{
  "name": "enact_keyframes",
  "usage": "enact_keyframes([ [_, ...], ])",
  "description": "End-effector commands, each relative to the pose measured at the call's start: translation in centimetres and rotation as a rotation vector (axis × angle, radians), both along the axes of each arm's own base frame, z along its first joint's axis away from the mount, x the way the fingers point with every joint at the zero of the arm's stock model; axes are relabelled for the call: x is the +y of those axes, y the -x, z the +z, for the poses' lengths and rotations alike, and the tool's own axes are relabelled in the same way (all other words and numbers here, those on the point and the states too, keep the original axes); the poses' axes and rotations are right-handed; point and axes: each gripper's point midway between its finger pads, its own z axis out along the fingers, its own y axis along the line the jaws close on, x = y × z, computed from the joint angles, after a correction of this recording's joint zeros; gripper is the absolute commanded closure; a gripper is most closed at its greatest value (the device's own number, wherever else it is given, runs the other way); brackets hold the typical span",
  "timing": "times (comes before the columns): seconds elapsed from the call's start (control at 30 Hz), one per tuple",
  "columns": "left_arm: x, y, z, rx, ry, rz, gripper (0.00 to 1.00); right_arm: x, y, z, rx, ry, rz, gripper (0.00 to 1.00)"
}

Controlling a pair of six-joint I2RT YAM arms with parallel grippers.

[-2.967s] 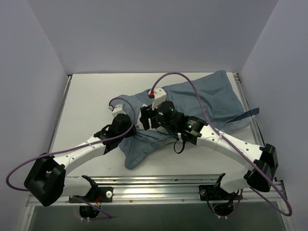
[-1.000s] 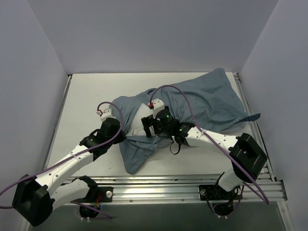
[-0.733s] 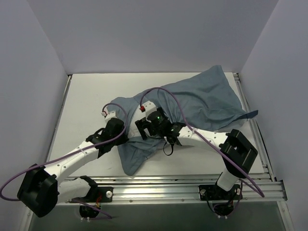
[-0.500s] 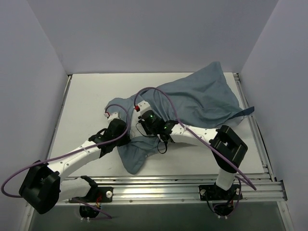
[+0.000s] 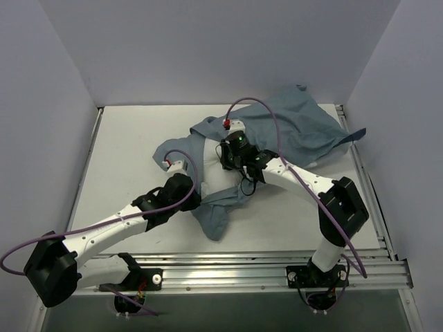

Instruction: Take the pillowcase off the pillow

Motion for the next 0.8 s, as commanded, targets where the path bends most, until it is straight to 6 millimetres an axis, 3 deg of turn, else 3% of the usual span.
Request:
enact_keyframes([
  [0.0, 0.1, 3.6, -1.8, 0.12, -0.04, -0.094, 0.98, -4.9, -6.1, 7.9, -0.174, -0.162, -0.267, 1.0],
  [0.07, 0.3, 4.1, -2.1, 0.135, -0.073, -0.127, 0.98, -6.6, -7.5, 9.4, -0.197, -0.199, -0.322, 1.0],
  [0.17, 0.6, 4.6, -2.4, 0.162, -0.123, -0.159, 0.98, -7.3, -8.7, 12.0, -0.221, -0.267, -0.337, 1.0],
  [0.2, 0.9, 4.8, -2.6, 0.171, -0.143, -0.16, 0.98, -8.0, -9.3, 13.7, -0.239, -0.303, -0.347, 1.0],
  [0.3, 1.7, 4.6, -3.0, 0.172, -0.182, -0.132, 0.98, -8.4, -9.8, 16.6, -0.243, -0.396, -0.338, 1.0],
  [0.33, 1.7, 4.6, -3.0, 0.173, -0.187, -0.127, 0.98, -8.4, -9.9, 18.4, -0.259, -0.426, -0.339, 1.0],
  [0.43, 0.8, 4.1, -2.1, 0.154, -0.158, -0.118, 0.98, -8.3, -10.1, 21.4, -0.282, -0.473, -0.357, 1.0],
  [0.53, -1.4, 3.7, 0.7, 0.099, -0.079, -0.136, 0.98, -7.2, -10.0, 21.9, -0.288, -0.494, -0.358, 1.0],
  [0.63, -3.6, 3.4, 4.5, 0.008, 0.016, -0.163, 0.97, -5.7, -9.6, 20.2, -0.258, -0.465, -0.333, 1.0],
  [0.7, -3.8, 2.8, 6.5, -0.056, 0.026, -0.156, 0.97, -4.7, -8.9, 18.5, -0.228, -0.419, -0.278, 1.0],
  [0.77, -3.0, 2.3, 6.6, -0.07, -0.008, -0.124, 0.97, -3.4, -7.0, 16.9, -0.208, -0.356, -0.219, 1.0],
])
